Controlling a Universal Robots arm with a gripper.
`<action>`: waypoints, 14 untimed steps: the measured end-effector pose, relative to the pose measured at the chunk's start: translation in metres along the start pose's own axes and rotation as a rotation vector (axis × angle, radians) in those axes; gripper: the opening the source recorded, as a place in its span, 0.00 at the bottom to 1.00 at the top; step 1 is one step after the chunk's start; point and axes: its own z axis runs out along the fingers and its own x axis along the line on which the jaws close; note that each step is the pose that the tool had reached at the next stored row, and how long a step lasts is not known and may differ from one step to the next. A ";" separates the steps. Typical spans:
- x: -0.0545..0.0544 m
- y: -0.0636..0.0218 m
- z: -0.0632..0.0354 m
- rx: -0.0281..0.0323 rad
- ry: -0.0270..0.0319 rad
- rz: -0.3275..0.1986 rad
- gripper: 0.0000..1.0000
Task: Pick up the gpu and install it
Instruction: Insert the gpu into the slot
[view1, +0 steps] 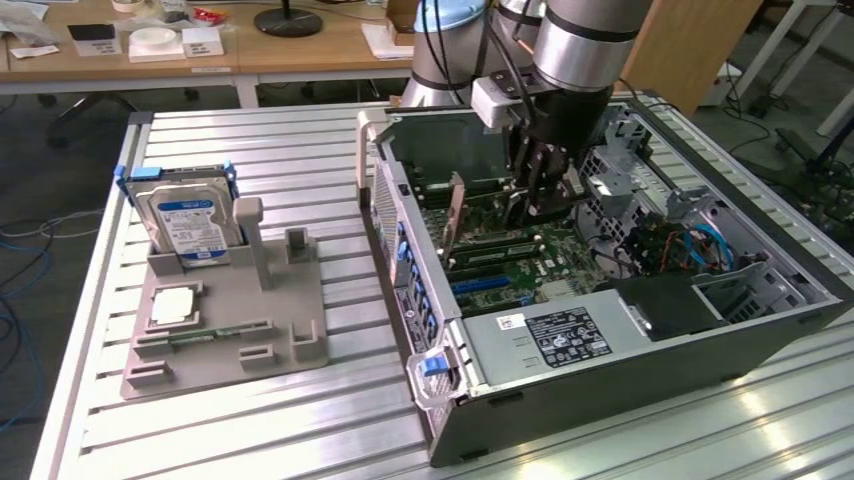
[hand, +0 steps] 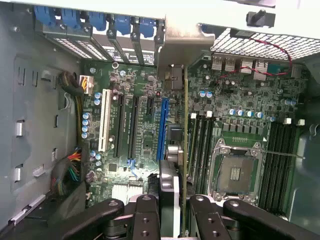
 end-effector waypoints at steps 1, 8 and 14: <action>0.000 0.0000 0.0000 0.0000 0.0000 0.000 0.28; 0.000 -0.0001 0.0001 0.0001 -0.0001 0.000 0.28; 0.000 -0.0001 0.0001 0.0001 -0.0001 0.000 0.28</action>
